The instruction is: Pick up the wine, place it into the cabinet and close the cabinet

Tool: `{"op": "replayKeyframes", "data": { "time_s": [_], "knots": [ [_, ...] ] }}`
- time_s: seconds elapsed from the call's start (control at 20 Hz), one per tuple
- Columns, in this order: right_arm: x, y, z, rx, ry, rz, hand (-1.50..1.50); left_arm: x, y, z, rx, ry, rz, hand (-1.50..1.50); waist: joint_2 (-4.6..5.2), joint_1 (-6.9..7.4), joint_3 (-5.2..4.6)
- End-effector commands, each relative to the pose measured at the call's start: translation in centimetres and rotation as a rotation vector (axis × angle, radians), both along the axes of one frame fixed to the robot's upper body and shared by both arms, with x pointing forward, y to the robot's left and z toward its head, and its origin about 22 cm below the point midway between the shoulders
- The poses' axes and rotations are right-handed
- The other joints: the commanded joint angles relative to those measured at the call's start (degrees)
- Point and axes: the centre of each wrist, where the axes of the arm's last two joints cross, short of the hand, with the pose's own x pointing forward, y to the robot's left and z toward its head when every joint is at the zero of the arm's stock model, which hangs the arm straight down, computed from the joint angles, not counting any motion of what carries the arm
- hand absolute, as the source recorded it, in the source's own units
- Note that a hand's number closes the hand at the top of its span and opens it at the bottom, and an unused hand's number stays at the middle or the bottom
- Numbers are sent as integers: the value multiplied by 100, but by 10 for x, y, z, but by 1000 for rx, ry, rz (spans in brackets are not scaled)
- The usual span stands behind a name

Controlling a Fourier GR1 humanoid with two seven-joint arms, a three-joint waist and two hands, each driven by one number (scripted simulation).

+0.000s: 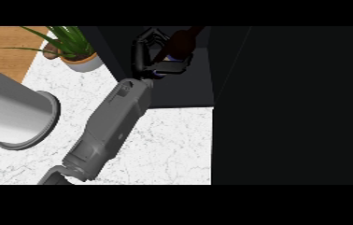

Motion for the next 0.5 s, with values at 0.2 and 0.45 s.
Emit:
{"op": "replayKeyframes", "data": {
  "time_s": [0.2, 0.45],
  "knots": [
    [-24, 6, 15, 21, -42, 54, -150, 8, 5, -9, -14, 13, 41, 150, 23, -36, -4],
    [-24, 1, 3, 35, -28, 57, -150, 16, 4, 4, -160, 64, 70, 150, 32, -124, 0]
  ]
}}
